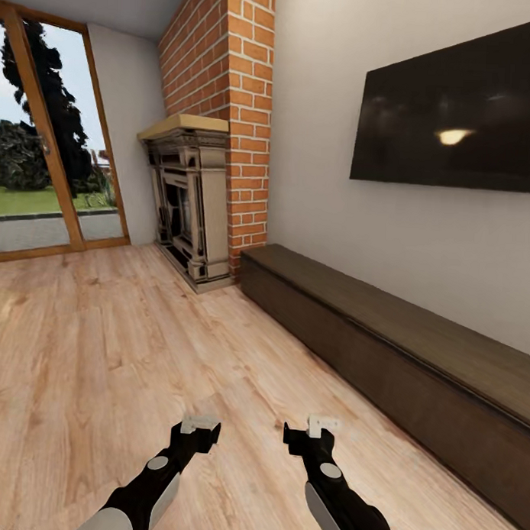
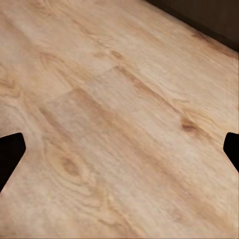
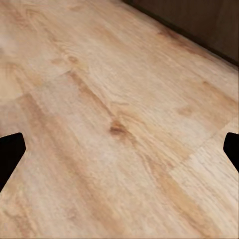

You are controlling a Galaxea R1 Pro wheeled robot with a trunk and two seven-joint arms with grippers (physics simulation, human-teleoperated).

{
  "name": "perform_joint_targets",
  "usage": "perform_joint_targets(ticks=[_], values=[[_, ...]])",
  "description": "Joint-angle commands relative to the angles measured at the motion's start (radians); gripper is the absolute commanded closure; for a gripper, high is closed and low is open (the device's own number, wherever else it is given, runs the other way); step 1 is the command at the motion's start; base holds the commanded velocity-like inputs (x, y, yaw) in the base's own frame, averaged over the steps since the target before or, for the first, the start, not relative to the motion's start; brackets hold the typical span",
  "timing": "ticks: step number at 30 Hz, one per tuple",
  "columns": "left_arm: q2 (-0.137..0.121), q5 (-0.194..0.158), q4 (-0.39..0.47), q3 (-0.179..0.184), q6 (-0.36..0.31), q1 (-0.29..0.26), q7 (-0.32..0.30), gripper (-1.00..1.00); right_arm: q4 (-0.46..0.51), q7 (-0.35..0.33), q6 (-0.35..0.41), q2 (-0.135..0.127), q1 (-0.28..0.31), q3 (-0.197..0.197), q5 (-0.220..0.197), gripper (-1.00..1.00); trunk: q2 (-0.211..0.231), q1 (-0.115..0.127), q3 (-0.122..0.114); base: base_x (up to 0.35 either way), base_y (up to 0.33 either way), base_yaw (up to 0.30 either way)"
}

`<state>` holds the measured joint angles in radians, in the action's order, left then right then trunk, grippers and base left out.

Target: Place each of the two pumpkins and all three candles from the living room inside a cabinet in the living room (use any cabinet), then make sure every cabinet is closed, and position the cauldron so it is next to a table in the living room.

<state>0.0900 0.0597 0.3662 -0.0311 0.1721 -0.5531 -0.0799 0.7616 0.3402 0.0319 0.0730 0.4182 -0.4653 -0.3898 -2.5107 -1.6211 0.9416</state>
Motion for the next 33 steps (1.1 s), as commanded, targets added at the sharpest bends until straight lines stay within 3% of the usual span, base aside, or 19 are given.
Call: perform_joint_targets(ticks=[1,22,33], values=[[0.0,0.006,-0.001,-0.004,0.003,-0.001,-0.003,-1.0,0.002,0.008,0.003,-0.001,0.001,-0.004,-0.006,-1.0,0.0,0.0,0.001,0.244,0.215,0.292],[0.0,0.009,-0.002,-0.004,0.001,-0.002,-0.003,-1.0,0.001,0.004,0.003,-0.001,0.001,-0.006,-0.006,-1.0,0.0,0.0,0.001,0.262,0.203,0.286],[0.0,0.009,-0.003,-0.004,0.0,-0.002,-0.003,-1.0,0.002,0.002,0.003,-0.002,0.001,-0.006,-0.005,-1.0,0.0,0.0,0.001,0.276,0.2,0.042]])
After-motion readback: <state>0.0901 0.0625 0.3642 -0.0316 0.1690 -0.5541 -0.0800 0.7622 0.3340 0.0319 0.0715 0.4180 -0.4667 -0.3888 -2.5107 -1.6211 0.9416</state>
